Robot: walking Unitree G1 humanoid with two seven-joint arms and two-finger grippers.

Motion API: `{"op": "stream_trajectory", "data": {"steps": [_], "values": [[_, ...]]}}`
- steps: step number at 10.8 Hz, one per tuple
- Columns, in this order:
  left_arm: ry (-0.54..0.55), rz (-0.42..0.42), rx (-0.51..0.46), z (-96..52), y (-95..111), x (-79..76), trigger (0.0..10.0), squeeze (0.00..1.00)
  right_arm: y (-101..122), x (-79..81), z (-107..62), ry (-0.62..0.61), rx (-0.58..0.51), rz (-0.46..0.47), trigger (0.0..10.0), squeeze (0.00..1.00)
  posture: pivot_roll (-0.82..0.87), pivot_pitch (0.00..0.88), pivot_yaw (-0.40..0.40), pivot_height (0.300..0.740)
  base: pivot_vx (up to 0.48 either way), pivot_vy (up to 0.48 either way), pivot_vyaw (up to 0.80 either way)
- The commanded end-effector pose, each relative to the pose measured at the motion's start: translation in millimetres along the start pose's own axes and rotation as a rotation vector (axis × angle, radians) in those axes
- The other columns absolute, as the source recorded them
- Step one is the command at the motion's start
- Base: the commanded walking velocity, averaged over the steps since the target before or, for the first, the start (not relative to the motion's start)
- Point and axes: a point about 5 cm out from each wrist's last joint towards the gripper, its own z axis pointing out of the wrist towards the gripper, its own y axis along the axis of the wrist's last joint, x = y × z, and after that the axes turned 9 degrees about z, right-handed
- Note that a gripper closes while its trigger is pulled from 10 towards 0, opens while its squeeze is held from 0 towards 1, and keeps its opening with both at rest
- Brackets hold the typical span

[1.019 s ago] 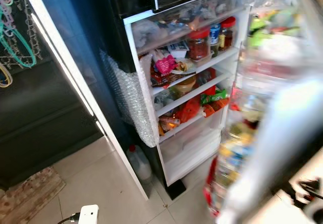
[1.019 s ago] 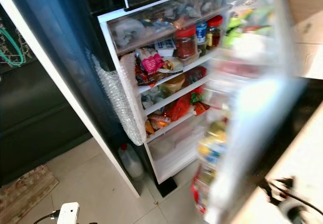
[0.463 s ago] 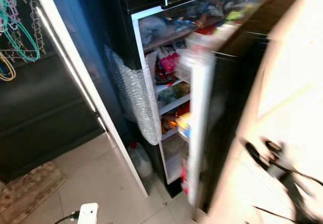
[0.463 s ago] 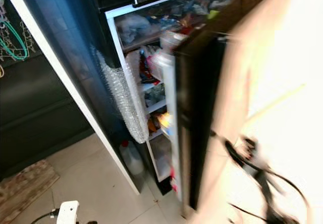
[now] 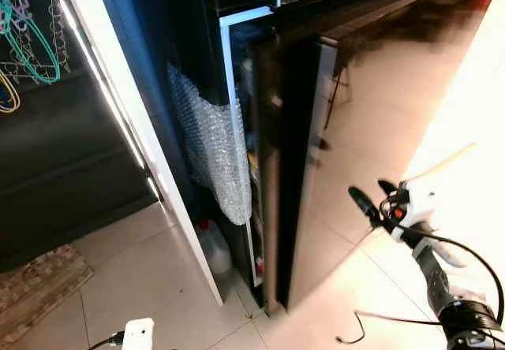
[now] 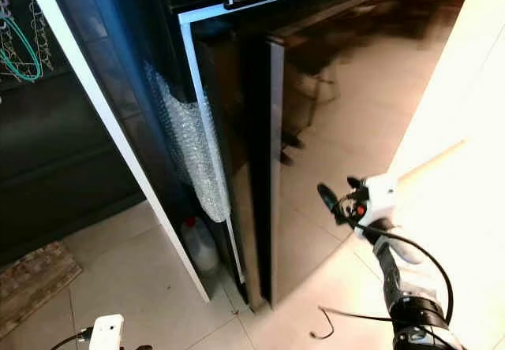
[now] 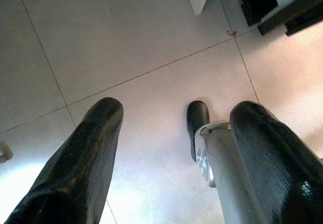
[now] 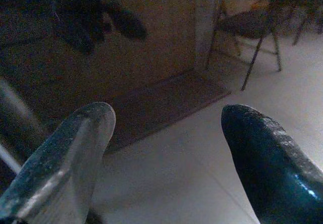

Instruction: Restocking fridge

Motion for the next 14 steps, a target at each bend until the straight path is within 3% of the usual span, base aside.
{"op": "stream_trajectory", "data": {"steps": [1,2,4,6,9,12,14], "values": [[0.016,-0.023,0.007,-0.9,-4,1.8,10.0,0.00,-6,-8.9,-6.0,-0.060,0.029,0.008,10.0,0.00,-0.14,0.000,0.036,0.740,0.000,0.000,0.00],[0.017,-0.020,0.007,-0.8,-4,1.8,10.0,0.00,-15,-33.5,-24.8,-0.234,0.060,0.034,10.0,0.00,-0.14,0.000,0.036,0.740,0.000,0.000,0.00],[0.018,-0.018,0.008,-0.8,-4,1.3,10.0,0.00,-36,-56.0,-53.2,-0.408,0.149,0.059,10.0,0.00,-0.14,0.000,0.031,0.740,0.000,0.000,0.00],[0.023,-0.020,0.005,-0.7,-3,0.8,10.0,0.00,-80,-74.5,-103.3,-0.683,0.294,0.158,10.0,0.00,-0.15,0.000,0.028,0.740,0.000,0.000,0.00],[0.021,-0.021,0.005,-0.5,-3,-0.4,10.0,0.00,-126,-59.9,-132.0,-0.754,0.458,0.232,10.0,0.00,-0.14,0.000,0.025,0.740,0.000,0.000,0.00],[0.018,-0.011,-0.001,-0.4,-2,-0.9,10.0,0.00,-162,-33.0,-142.1,-0.715,0.614,0.265,10.0,0.00,-0.15,0.000,0.025,0.740,0.000,0.000,0.00],[0.012,-0.010,0.000,-0.5,-3,-1.2,10.0,0.00,-179,-16.6,-145.1,-0.733,0.653,0.318,10.0,0.00,-0.14,0.000,0.026,0.740,0.000,0.000,0.00]]}}
